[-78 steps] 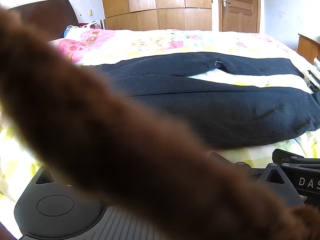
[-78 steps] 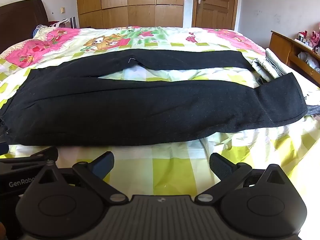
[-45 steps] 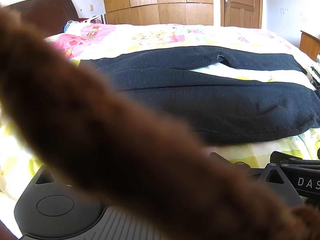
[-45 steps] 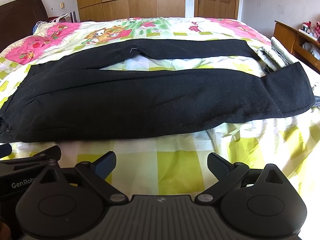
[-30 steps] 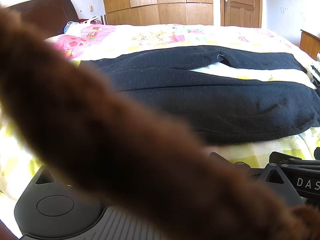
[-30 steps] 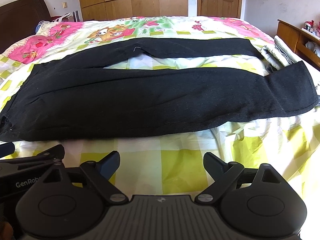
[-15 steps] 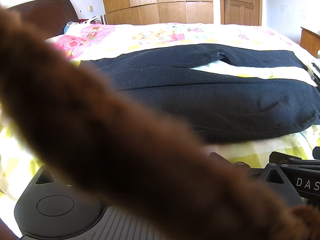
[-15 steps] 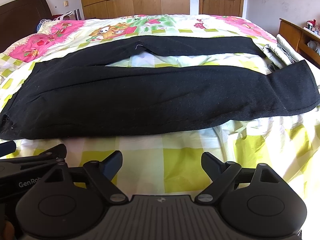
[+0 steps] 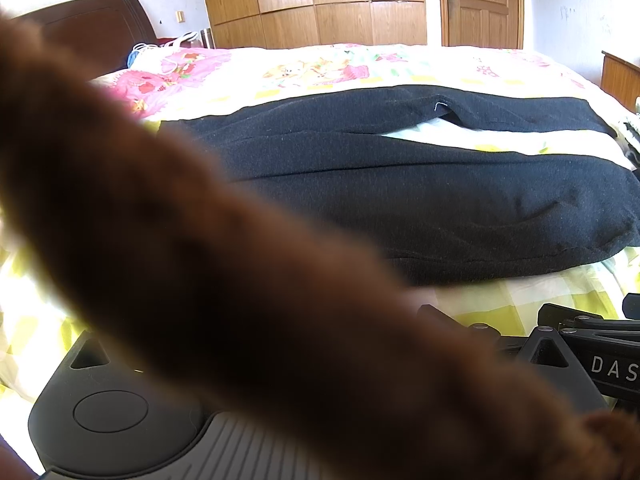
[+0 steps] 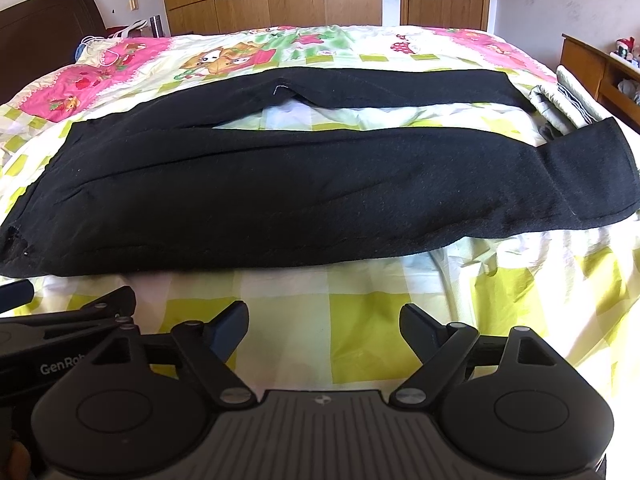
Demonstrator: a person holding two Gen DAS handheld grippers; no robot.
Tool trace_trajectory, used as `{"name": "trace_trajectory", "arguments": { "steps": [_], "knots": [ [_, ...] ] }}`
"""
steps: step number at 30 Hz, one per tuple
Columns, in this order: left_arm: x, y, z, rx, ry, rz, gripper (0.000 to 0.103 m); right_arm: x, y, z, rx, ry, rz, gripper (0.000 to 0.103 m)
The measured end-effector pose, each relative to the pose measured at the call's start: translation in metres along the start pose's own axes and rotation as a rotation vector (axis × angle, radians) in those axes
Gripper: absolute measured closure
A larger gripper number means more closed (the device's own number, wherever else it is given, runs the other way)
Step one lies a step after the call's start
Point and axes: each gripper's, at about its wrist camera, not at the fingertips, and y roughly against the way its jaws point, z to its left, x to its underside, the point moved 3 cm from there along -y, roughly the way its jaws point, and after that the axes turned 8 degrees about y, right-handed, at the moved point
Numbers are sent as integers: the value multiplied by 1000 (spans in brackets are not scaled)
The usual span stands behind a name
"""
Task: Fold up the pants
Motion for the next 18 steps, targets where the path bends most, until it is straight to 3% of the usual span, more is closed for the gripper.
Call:
{"name": "trace_trajectory", "arguments": {
  "steps": [18],
  "knots": [
    [1,0,2,-2,-3,3,0,0,0,1,-9,0,4,11]
  ]
}}
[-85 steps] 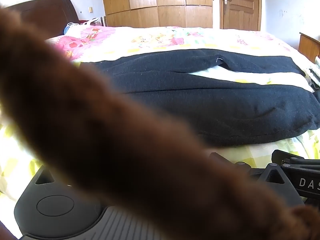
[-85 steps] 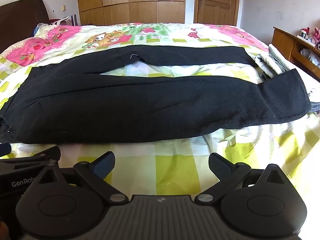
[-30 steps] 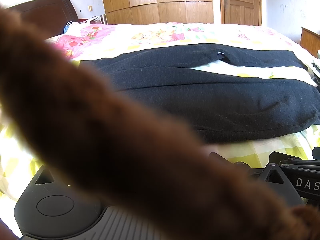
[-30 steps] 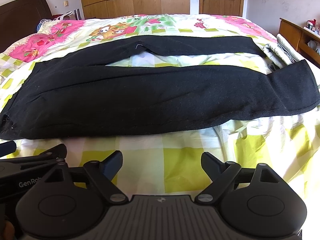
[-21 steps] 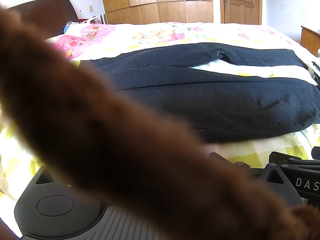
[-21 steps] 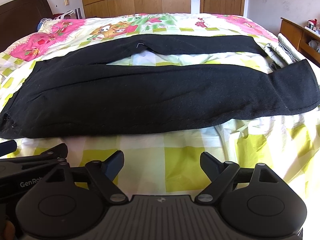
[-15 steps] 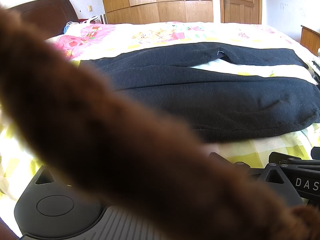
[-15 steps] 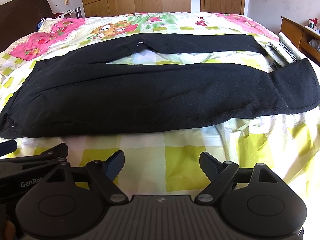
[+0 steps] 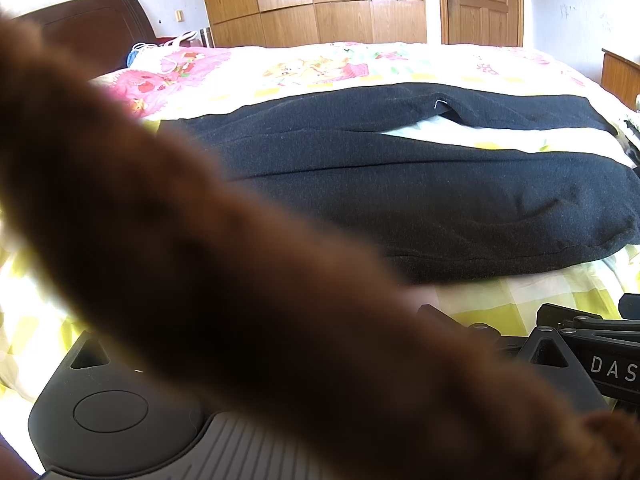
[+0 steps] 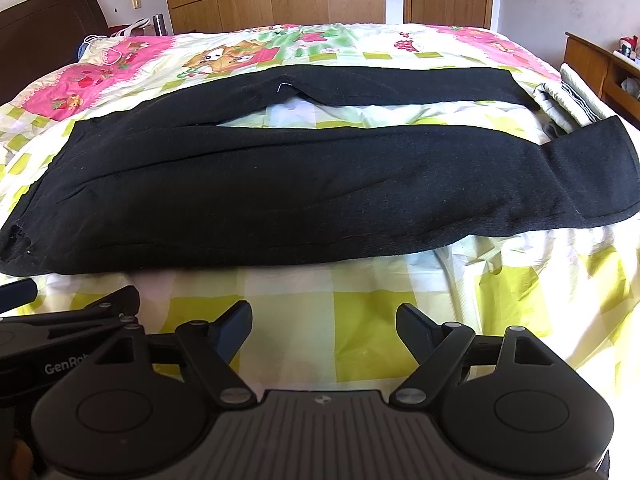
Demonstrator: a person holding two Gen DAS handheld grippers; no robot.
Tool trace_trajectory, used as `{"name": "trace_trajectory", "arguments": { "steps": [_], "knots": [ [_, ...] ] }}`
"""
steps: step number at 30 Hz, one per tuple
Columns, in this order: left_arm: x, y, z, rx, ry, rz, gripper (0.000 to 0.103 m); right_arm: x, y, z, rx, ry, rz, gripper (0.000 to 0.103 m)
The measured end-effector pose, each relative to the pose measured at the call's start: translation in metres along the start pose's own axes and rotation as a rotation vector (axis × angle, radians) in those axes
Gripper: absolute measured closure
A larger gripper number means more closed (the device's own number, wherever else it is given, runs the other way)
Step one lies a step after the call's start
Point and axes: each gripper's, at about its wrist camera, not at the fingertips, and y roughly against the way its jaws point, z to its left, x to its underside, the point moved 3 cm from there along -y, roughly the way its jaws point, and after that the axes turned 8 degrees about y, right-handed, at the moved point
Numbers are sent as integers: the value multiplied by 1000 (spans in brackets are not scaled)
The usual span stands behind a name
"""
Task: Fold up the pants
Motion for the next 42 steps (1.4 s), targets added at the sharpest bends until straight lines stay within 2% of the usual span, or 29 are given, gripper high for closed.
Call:
{"name": "trace_trajectory", "arguments": {
  "steps": [25,42],
  "knots": [
    [-2,0,-6,-9,-12,-2,1,0,1,1,-23,11,-4,17],
    [-3,1,-7,-12,-12,3,1,-2,0,0,-31,9,-1,18]
  ]
}}
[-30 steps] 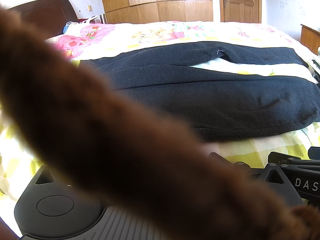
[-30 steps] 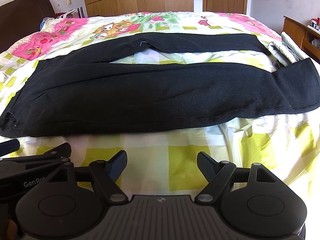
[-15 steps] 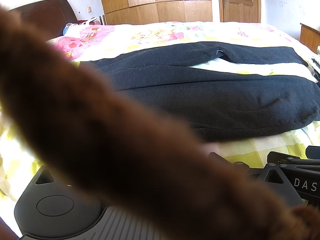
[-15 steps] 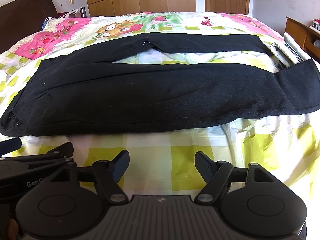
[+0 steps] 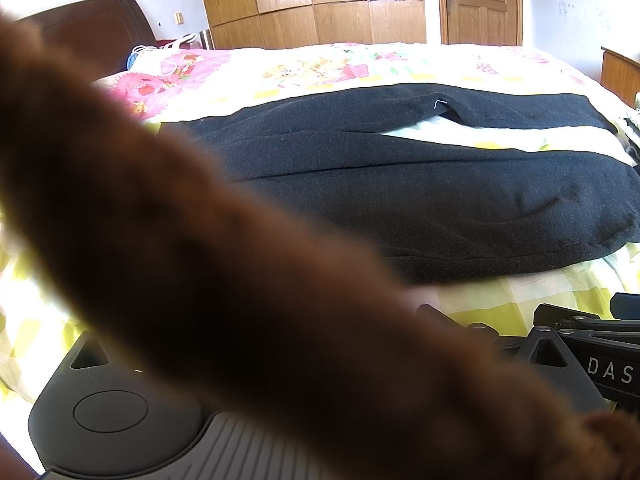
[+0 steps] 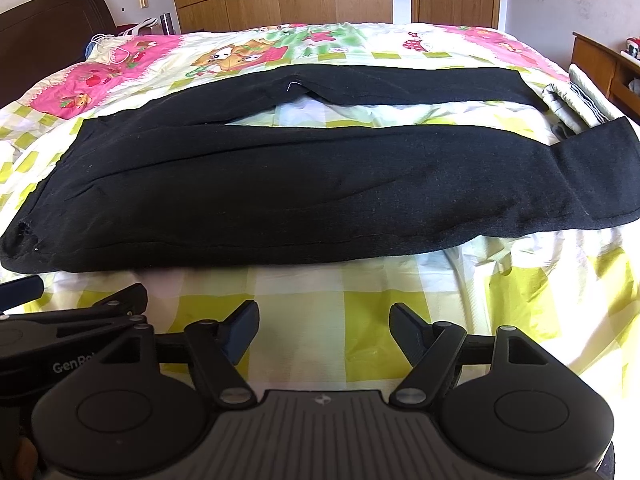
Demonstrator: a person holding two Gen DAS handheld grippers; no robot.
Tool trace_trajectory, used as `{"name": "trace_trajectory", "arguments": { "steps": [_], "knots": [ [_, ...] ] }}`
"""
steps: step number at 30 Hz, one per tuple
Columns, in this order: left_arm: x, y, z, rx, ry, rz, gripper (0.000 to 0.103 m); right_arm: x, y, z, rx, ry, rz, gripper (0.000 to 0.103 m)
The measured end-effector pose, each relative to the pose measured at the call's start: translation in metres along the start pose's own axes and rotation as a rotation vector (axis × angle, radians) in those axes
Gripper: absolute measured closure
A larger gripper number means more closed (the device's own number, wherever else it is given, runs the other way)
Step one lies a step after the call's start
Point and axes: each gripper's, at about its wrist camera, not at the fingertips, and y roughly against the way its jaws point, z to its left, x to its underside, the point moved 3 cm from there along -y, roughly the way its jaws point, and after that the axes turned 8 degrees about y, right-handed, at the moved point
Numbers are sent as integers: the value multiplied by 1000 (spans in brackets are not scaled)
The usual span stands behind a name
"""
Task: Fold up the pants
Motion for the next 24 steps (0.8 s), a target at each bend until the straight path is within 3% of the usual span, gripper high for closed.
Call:
{"name": "trace_trajectory", "arguments": {
  "steps": [15,24],
  "knots": [
    [-5,6,2,-2,0,-16,2,-4,4,3,0,18,-29,18],
    [-13,3,15,-5,58,-8,3,-17,0,16,-10,56,-43,18]
  ]
}}
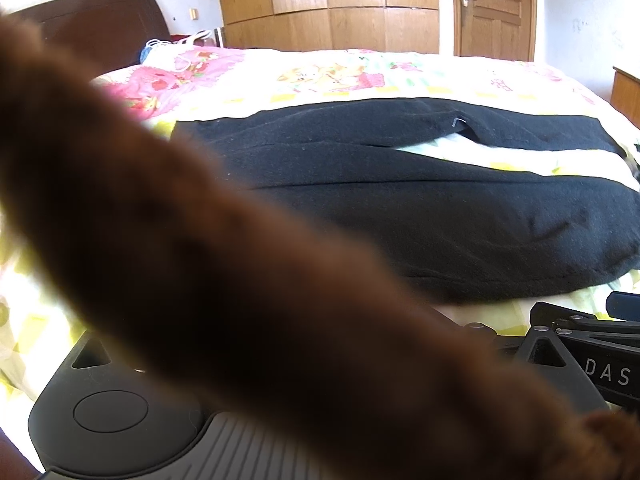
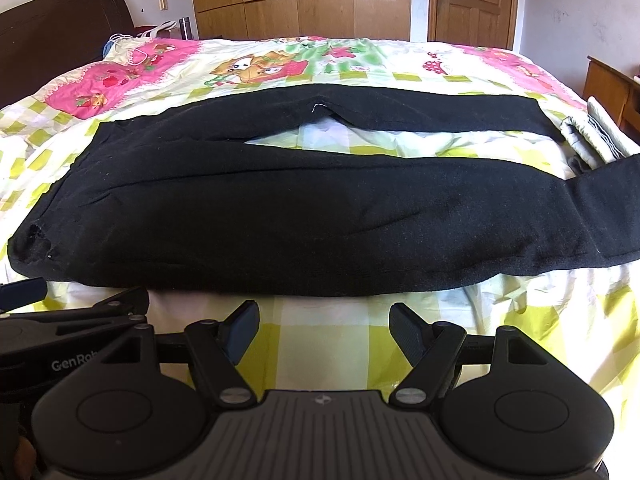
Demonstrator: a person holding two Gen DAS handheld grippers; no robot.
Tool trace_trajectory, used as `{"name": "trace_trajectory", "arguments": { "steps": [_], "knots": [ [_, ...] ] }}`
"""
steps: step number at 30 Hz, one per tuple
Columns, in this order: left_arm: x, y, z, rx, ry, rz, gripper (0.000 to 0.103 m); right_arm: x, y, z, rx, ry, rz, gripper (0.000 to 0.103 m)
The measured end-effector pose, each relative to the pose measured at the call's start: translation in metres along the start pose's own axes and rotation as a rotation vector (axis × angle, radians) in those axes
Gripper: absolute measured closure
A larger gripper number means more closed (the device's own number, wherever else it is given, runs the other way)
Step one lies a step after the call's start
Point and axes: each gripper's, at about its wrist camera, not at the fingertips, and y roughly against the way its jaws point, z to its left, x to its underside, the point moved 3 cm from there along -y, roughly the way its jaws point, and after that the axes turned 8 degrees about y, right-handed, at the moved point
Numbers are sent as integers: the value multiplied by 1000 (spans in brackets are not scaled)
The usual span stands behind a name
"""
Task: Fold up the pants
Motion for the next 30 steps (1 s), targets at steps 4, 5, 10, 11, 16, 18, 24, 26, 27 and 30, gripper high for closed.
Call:
{"name": "trace_trajectory", "arguments": {
  "steps": [4,5,10,11,16,18,24,26,27,30],
  "knots": [
    [2,-5,-1,-3,-9,15,3,3,-6,-1,2,-14,12,18],
    [2,-6,-3,-10,-22,11,3,4,-8,-3,7,-16,19,18],
    [2,-8,-8,0,-42,15,2,7,-12,-10,13,-43,36,18],
    [2,-9,-9,1,-43,15,1,7,-13,-11,12,-46,36,18],
    [2,-12,-11,4,-48,24,1,9,-12,-13,11,-53,31,18],
    [1,-14,-11,11,-41,35,1,9,-12,-14,10,-54,30,18],
    [1,-17,-12,7,-42,38,1,10,-11,-14,6,-47,27,18],
    [1,-17,-13,5,-44,36,1,10,-11,-14,4,-49,30,18],
    [1,-17,-13,5,-44,36,1,10,-12,-15,2,-51,31,18],
    [1,-17,-13,4,-45,36,1,10,-12,-15,1,-53,34,18]
  ]
}}
